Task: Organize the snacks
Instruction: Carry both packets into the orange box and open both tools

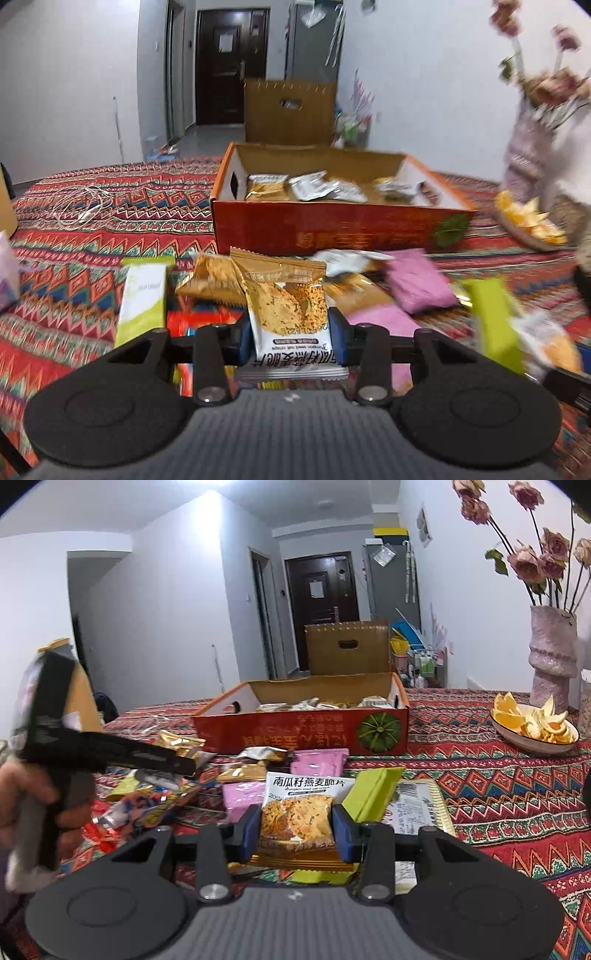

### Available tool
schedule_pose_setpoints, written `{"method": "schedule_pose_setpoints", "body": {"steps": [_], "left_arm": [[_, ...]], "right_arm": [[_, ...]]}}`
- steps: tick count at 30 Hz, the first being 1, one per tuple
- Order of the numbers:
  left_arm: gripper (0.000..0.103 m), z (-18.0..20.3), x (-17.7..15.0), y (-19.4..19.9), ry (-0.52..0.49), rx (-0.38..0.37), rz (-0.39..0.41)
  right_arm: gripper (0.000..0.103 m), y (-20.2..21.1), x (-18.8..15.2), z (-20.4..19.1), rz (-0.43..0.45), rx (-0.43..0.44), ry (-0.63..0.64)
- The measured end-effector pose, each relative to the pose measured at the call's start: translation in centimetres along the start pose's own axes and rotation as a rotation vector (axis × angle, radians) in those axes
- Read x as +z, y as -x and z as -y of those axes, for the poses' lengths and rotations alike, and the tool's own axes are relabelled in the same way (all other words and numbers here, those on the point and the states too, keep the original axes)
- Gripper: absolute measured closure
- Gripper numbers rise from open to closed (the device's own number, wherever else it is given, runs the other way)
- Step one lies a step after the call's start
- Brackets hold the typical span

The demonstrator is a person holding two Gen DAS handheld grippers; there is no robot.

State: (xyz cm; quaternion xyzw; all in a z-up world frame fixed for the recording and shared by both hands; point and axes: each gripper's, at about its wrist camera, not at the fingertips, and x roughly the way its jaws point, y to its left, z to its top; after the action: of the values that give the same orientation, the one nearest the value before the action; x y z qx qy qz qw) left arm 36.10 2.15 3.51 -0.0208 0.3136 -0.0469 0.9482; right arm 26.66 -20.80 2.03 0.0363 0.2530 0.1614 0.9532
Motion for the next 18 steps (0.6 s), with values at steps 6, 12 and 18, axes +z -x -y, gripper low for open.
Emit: {"method": "schedule_pose_setpoints", "body": {"steps": [6,12,18], "left_arm": [[0.062,0.9,-4.7,8.1,0.066,-0.113,0.026],[0.062,1.3,-5.8,10.0,0.053,-0.110,0.036],[0.062,0.9,-4.4,9.3,0.064,-0.135,0.051]], "right_arm": [[0.063,2.5,-1.1,-1.7,-0.003,0.030,0.032],[0.063,3.8,-1.8,-2.9,-0.008,0.051,0.042],[0.063,3.4,-1.4,-2.6,-0.007,0.055,0.034]]}}
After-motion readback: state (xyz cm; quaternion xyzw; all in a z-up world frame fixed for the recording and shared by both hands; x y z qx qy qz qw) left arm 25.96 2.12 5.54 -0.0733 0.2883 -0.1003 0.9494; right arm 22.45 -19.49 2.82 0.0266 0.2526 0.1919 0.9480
